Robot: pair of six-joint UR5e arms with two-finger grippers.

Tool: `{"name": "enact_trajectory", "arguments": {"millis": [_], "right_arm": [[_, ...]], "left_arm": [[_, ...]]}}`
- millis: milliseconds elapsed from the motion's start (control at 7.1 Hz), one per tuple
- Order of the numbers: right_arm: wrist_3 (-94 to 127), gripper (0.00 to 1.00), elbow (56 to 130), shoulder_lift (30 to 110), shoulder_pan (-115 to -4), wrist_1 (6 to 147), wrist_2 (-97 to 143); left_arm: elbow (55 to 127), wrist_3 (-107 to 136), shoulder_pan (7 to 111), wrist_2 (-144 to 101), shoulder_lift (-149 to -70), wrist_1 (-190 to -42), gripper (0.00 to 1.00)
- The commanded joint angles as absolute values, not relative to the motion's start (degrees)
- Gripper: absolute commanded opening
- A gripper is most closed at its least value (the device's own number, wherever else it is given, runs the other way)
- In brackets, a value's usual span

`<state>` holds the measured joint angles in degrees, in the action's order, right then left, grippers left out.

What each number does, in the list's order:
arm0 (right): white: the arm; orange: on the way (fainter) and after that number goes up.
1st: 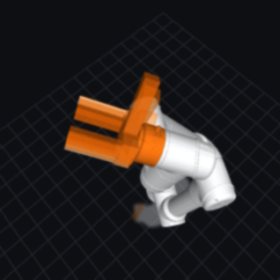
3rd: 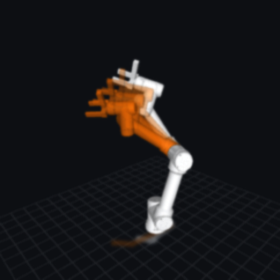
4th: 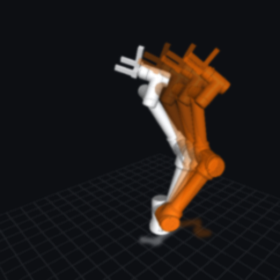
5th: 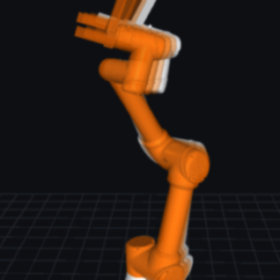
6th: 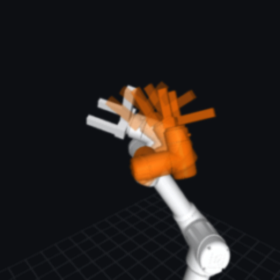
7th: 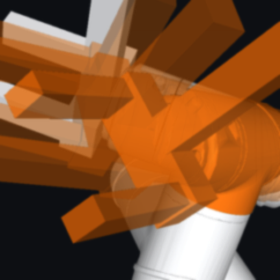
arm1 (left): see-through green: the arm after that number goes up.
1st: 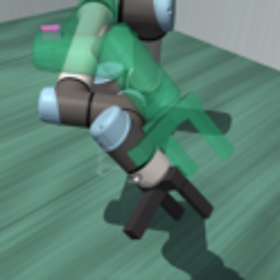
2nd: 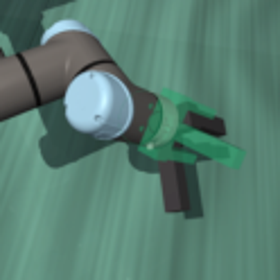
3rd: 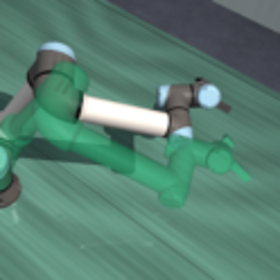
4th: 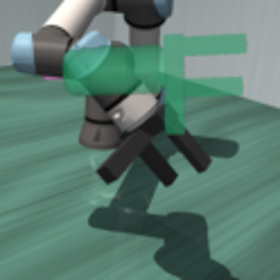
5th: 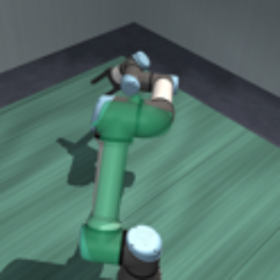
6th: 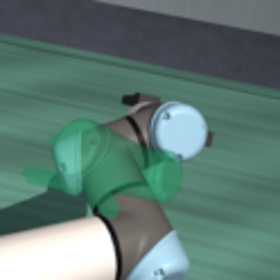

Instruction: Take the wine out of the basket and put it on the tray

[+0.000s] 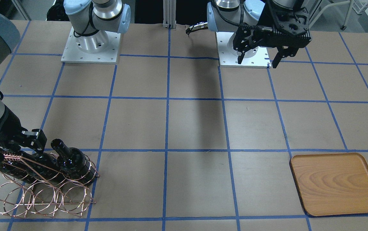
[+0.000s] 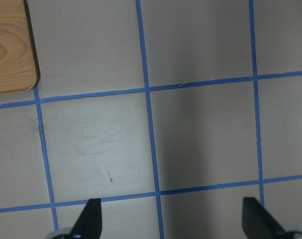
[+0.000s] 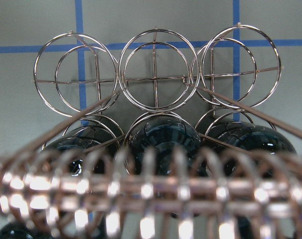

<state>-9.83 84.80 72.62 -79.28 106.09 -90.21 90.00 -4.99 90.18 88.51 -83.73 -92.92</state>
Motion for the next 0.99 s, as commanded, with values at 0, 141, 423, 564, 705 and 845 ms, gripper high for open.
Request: {"name": "enact_trajectory", "arguments": {"millis": [0, 141, 423, 564, 705, 845], "right_arm": [[-10.02, 0.95, 84.82, 72.51, -79.28, 106.69, -90.26], [-10.02, 0.9, 84.47, 72.34, -79.28, 108.0, -90.26], [-9.93, 0.83, 84.55, 71.98, -79.28, 109.16, -90.26], [-9.93, 0.82, 84.55, 71.9, -79.28, 109.42, -90.26], [-9.76, 0.73, 84.55, 71.37, -79.28, 109.42, -90.26], [-9.58, 0.65, 84.46, 71.37, -79.28, 109.42, -90.26]], "left_arm": [[90.0, -5.27, 90.18, 88.51, -83.67, -92.99, 1.0], [90.0, -5.27, 90.18, 88.51, -83.76, -92.9, 1.0], [90.0, -5.19, 90.18, 88.51, -83.67, -92.9, 1.0], [90.0, -5.27, 90.18, 88.51, -83.76, -92.9, 1.0], [90.0, -5.27, 90.18, 88.51, -83.67, -92.99, 1.0], [90.0, -5.19, 90.18, 88.51, -83.76, -92.9, 1.0]]}}
